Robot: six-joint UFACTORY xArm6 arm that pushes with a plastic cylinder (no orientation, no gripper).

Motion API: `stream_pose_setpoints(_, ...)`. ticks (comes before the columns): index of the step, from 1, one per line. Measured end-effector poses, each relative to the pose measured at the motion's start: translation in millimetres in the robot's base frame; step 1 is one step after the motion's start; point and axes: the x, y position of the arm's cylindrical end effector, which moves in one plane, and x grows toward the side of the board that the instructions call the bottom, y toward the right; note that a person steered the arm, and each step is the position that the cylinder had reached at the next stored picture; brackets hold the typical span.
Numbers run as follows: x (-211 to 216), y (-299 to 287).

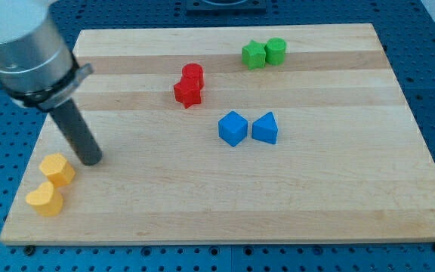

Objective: Slide the blue cube towards the yellow hexagon

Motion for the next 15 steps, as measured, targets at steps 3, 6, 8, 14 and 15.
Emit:
stream_pose_setpoints(3, 0.6, 186.8)
stream_pose_setpoints(6, -46.2, 245.2)
stream_pose_setpoints(8, -53.5, 230.4)
stream_pose_setpoints(14, -25.2, 119.9)
stream_pose_setpoints(15, -25.0, 94.7)
